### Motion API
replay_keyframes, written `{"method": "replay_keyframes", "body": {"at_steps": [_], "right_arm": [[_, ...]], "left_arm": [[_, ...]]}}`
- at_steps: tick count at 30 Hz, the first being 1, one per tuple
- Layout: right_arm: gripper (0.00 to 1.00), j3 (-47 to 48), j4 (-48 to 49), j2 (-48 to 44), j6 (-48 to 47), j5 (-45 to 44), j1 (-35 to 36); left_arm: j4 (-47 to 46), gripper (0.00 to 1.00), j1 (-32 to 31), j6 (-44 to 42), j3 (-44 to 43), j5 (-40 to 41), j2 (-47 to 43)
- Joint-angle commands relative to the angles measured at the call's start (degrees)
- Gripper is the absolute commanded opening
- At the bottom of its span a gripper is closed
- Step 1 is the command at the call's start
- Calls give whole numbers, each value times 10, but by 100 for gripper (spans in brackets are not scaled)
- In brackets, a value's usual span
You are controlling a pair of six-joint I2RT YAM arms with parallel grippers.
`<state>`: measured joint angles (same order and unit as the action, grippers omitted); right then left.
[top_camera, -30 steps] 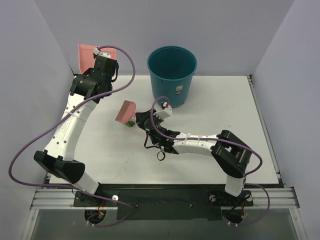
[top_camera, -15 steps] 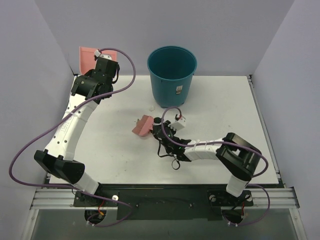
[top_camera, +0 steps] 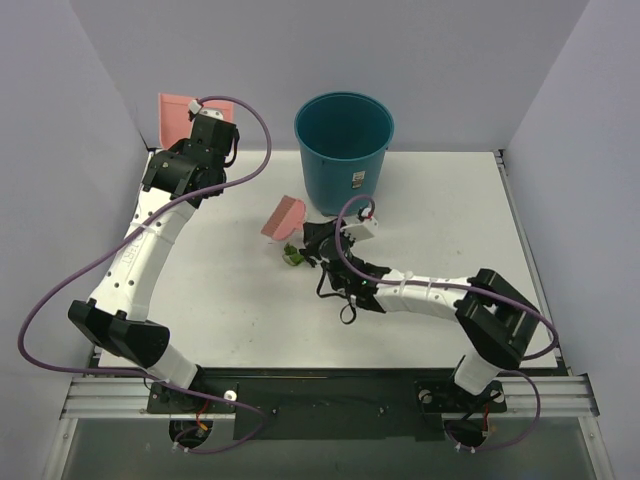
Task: Sweep away the paper scraps from the table
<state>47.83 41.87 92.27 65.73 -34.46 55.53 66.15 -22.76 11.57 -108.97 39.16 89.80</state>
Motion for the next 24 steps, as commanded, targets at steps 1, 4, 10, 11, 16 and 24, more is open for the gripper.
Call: {"method": "replay_keyframes", "body": {"at_steps": [1,4,10,11,16,24], "right_arm": [[0,73,5,53,44,-34,-40],[0,109,-14,91,83,-33,-57],[0,135,-28,141,141,-65,-73],[0,134,-28,143,147,-68,-74],[0,108,-19,145,192,-68,-85],[0,-19,25,100,272,-59,-86]], "left_arm": [[-18,0,3,5,-11,8,-8],[-15,0,3,4,-16,9,-9],[-8,0,3,3,-19,7,-8],[-9,0,3,2,-18,8,-8],[-11,0,2,-3,-10,12,-9],[-15,0,3,-5,-4,11,-4]]}}
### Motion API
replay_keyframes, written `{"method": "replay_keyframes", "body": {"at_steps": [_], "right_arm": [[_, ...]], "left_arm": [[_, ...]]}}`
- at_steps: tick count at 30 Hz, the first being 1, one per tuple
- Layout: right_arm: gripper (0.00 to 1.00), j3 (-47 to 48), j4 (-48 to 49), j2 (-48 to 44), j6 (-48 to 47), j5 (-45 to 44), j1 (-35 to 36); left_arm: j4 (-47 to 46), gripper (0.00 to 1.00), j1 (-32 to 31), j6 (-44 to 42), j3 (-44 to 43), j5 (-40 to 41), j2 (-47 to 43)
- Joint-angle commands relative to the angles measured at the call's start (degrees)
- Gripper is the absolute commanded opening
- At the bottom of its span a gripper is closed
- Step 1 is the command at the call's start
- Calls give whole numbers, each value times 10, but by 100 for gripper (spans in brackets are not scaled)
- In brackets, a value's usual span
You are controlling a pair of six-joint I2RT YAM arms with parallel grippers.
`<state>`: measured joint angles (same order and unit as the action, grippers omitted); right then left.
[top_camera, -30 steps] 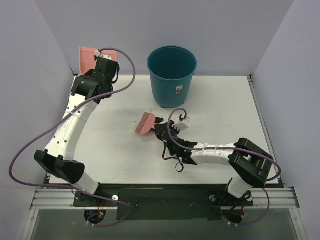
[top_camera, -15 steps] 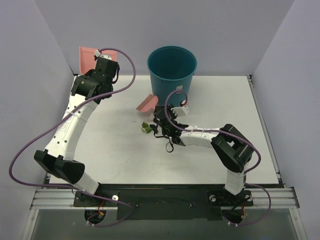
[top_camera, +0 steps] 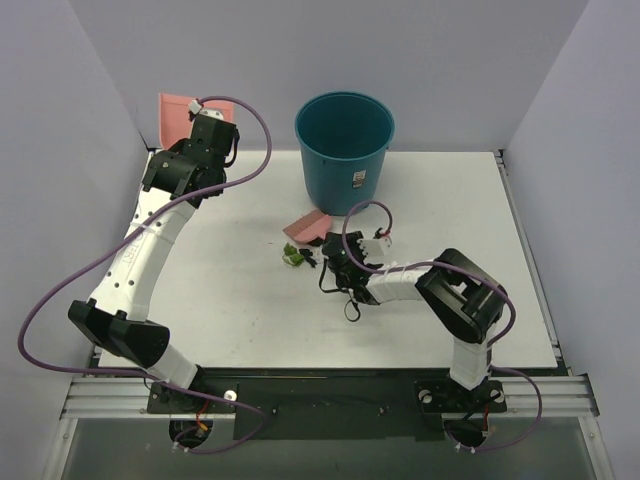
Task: Sweep away the paper scraps from the table
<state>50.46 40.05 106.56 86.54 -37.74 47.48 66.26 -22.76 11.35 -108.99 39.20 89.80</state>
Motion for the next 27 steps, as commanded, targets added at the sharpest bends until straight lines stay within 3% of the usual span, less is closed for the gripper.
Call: {"method": "replay_keyframes", "body": {"at_steps": [1,14,19,23,27], "right_arm": [[0,-54,62,-46,65,-21,-5],[0,-214,52,-199,60,-22,54],[0,-222,35,-277,-27,2,50],[0,-146,-71,-340,-159,52,28],[0,-63,-271,-403,-314,72,-1]], "left_arm": [[-16,0,2,0,-3,10,-4],[-22,0,-19,0,55,-31,-1],[-13,0,-27,0,105,-72,-2],[7,0,-29,-4,149,-108,-9],[34,0,-29,-3,201,-150,-14]]}}
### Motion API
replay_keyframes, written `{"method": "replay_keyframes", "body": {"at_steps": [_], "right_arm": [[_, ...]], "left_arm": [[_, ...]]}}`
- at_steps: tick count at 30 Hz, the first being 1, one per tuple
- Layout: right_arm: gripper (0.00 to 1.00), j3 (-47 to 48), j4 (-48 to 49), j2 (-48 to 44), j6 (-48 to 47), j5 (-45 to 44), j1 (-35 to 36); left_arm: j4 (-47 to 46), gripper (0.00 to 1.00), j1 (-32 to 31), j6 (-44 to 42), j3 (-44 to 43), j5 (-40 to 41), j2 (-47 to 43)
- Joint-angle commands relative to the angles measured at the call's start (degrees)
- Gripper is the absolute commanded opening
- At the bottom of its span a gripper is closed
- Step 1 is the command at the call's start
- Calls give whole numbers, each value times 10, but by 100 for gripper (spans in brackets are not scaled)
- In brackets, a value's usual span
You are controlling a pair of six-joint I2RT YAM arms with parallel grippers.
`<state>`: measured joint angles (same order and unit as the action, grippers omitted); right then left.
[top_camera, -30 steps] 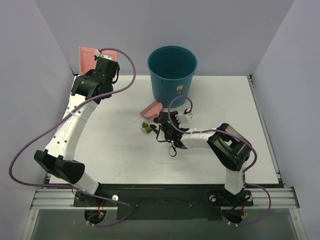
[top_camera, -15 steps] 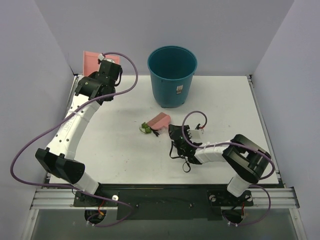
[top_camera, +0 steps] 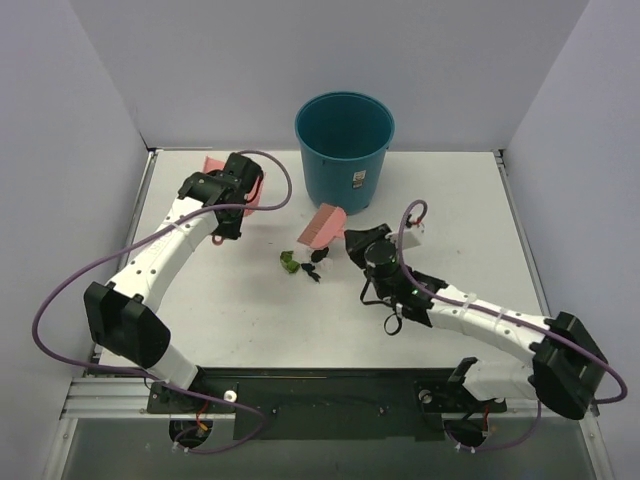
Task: Sweep away the paper scraps from the table
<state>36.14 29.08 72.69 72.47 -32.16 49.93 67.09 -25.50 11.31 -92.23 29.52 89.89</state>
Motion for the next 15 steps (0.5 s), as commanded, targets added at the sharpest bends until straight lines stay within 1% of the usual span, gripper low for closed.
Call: {"method": "replay_keyframes", "body": {"at_steps": [1,2,4,5,6,7,10,11,14,15], "right_arm": [[0,104,-181,-78,-228,17,-36],[0,115,-218,-85,-263,24,-40],[0,138,-262,-99,-357,39,-59],[0,153,-277,-106,-377,44,-72],[0,155,-289,-109,-415,73,-79],[0,168,-306,-107,-434,90,-91],[0,212,-360,-77,-522,181,-107],[0,219,-370,-70,-536,188,-108],[0,255,-411,-29,-611,262,-113],[0,262,-417,-21,-620,266,-113]], "left_arm": [[31,0,-2,6,50,-74,-16],[33,0,-3,14,56,-88,-18],[35,0,-4,33,78,-120,-23],[37,0,-5,35,92,-132,-26],[39,0,-8,42,99,-140,-29],[42,0,-9,45,110,-161,-33],[32,0,-15,49,141,-212,-43],[41,0,-17,50,148,-229,-42],[61,0,-37,55,159,-237,-38],[73,0,-40,55,163,-237,-37]]}}
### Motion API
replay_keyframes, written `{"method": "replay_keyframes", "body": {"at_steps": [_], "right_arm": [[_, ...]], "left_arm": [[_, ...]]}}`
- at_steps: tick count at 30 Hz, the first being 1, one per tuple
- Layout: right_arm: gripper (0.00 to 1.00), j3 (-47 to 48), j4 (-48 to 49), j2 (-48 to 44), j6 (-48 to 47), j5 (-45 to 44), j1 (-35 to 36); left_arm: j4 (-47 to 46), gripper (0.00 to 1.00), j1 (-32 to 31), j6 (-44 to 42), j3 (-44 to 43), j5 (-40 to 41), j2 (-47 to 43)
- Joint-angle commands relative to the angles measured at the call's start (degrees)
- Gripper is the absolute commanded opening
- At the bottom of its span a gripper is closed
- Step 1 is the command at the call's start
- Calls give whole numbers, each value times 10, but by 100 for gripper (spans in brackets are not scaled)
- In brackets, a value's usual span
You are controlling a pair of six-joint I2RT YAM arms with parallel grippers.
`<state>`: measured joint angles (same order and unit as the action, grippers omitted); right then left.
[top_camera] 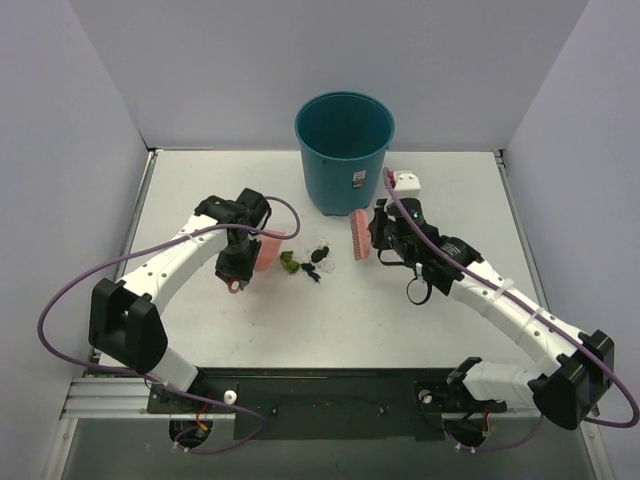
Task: Sweep away the paper scraps from the table
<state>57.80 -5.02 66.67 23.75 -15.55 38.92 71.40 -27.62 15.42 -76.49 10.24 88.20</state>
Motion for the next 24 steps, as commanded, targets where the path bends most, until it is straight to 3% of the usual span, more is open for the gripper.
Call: {"method": "replay_keyframes", "body": {"at_steps": [1,10,24], "right_arm": [[0,54,-83,52,-147,111,-3],[0,131,-121,144,-228,138,-12],[0,273,-158,279,-288,180,-23]], "left_arm": [[34,0,-24,15,9,-46,-21],[54,0,-56,24,48,-82,-35],[40,0,-111,22,66,-129,43]]}}
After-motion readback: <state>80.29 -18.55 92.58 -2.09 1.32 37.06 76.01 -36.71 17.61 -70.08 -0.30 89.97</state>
